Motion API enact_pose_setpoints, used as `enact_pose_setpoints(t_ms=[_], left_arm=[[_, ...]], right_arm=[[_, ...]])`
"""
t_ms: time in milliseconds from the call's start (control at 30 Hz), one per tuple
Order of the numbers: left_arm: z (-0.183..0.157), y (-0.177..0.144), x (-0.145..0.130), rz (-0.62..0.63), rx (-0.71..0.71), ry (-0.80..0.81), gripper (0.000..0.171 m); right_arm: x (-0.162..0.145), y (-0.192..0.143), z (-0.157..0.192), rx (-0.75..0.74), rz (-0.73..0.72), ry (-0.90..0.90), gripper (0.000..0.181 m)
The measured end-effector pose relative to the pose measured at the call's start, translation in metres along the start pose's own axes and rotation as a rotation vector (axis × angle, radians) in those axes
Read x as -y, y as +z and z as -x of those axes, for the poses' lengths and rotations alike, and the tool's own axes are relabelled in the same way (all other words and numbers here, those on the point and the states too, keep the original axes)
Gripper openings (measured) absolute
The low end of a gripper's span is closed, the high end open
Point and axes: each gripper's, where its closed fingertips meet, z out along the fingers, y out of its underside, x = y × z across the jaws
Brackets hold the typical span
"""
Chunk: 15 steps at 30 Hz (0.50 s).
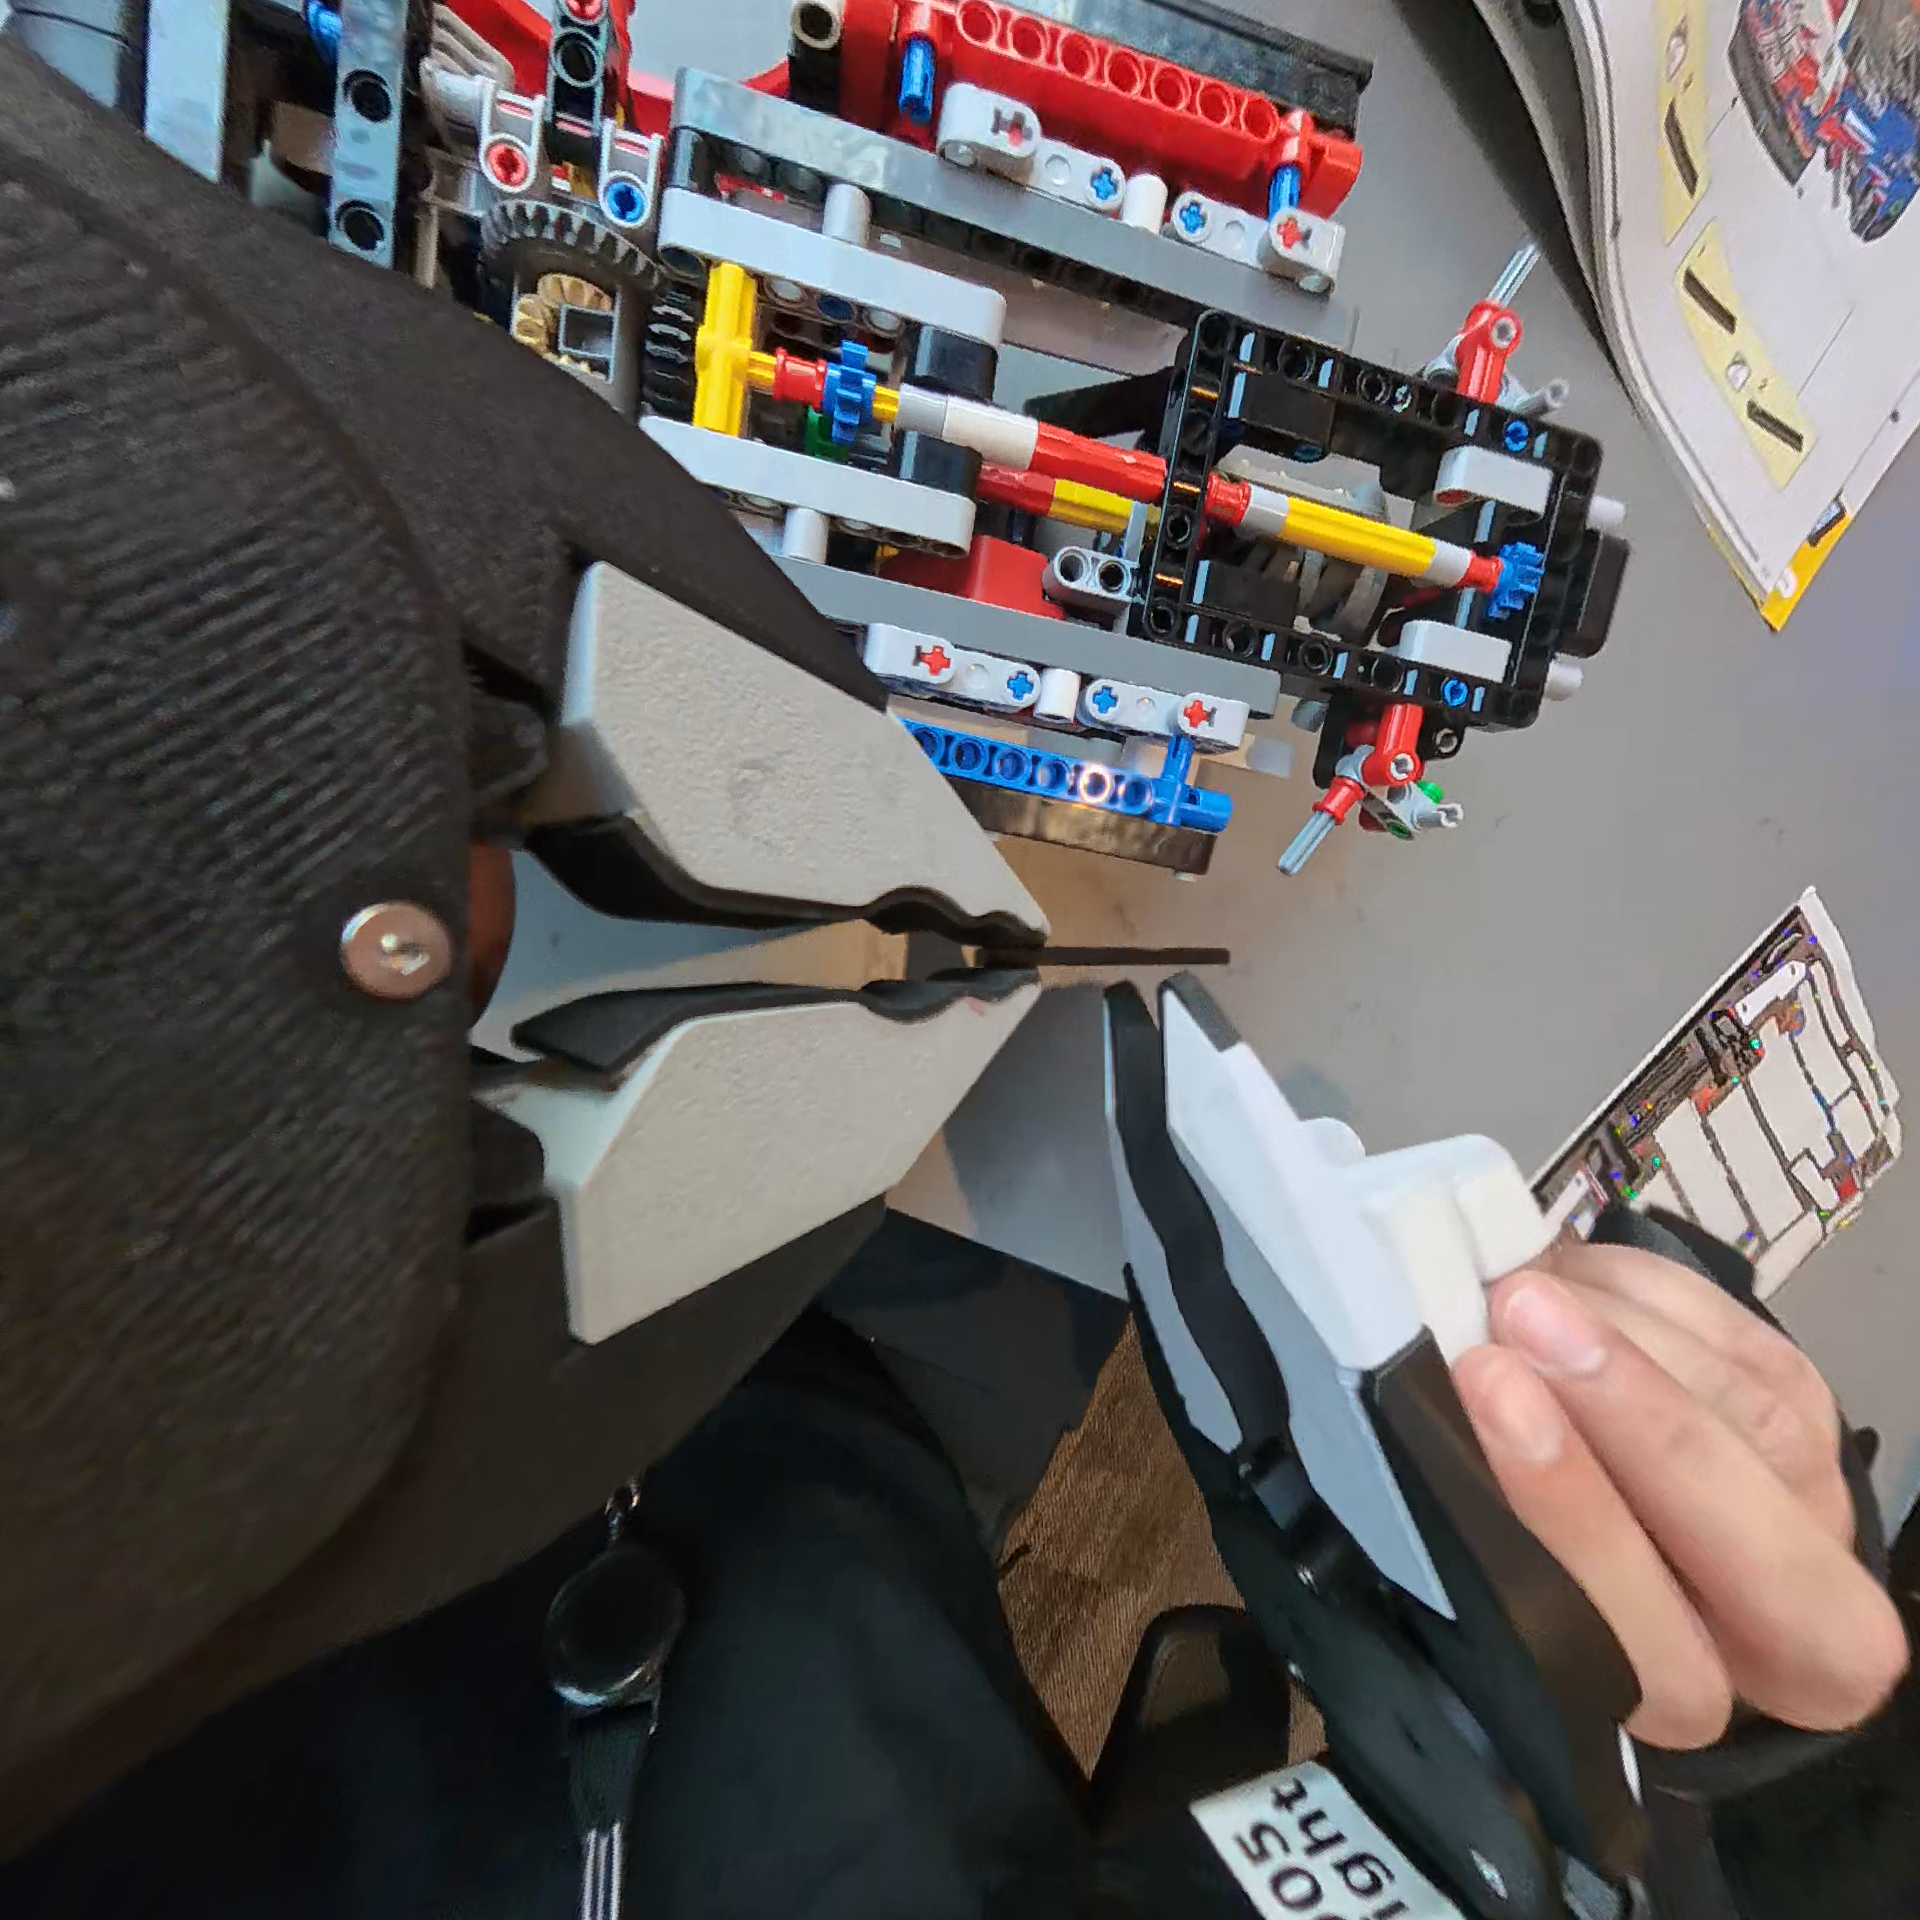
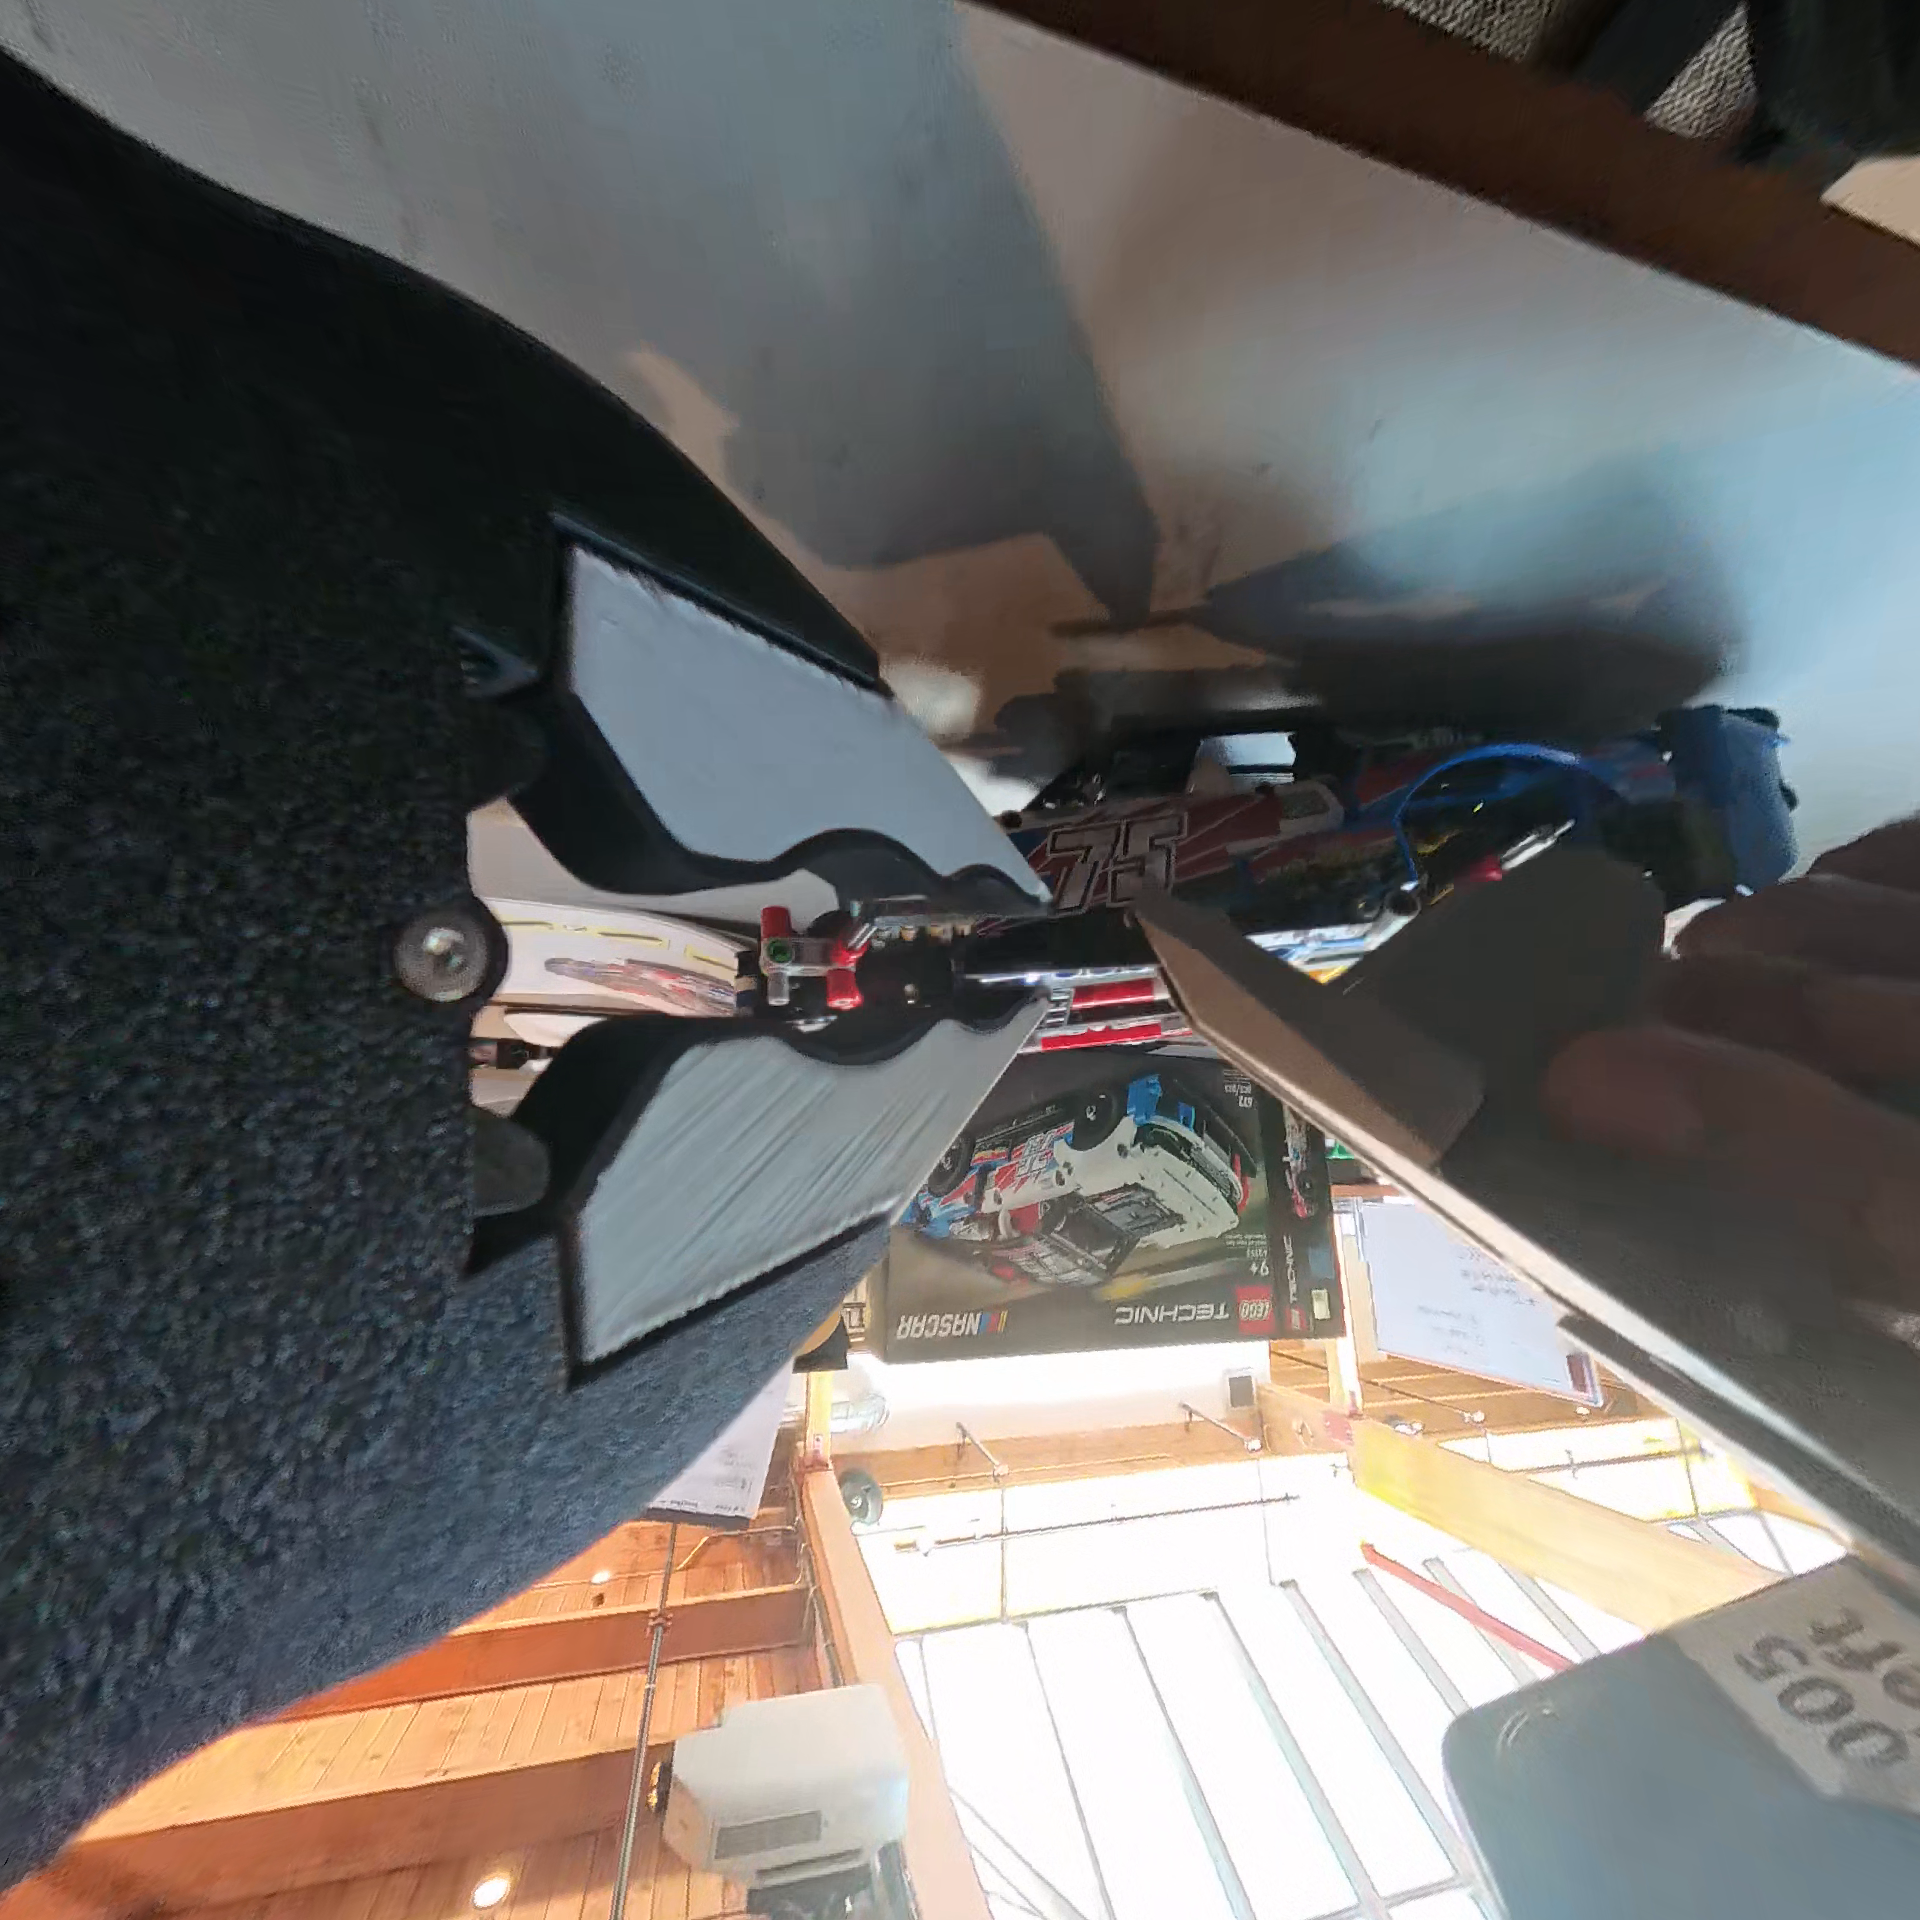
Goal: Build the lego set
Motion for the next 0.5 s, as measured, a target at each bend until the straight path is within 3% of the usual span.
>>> enact_pose_setpoints(t_ms=[67, 133, 300, 367, 500], left_arm=[[0.001, -0.001, 0.002, -0.007, 0.006, 0.004, 0.0], [0.003, -0.003, 0.006, -0.034, 0.041, 0.046, 0.0], [-0.001, -0.007, 0.016, -0.13, 0.181, 0.226, 0.0], [-0.002, -0.006, 0.016, -0.138, 0.252, 0.302, 0.0], [-0.009, -0.003, 0.016, -0.147, 0.331, 0.439, 0.0]], right_arm=[[-0.001, -0.001, 0.003, 0.025, 0.003, 0.059, 0.011], [-0.004, -0.003, 0.005, 0.085, 0.011, 0.284, 0.0], [0.0, -0.013, -0.003, 0.303, -0.085, 1.415, 0.009], [-0.001, -0.016, -0.004, 0.399, -0.149, 1.747, 0.01], [-0.004, -0.017, -0.008, 0.433, -0.255, 2.023, 0.013]])
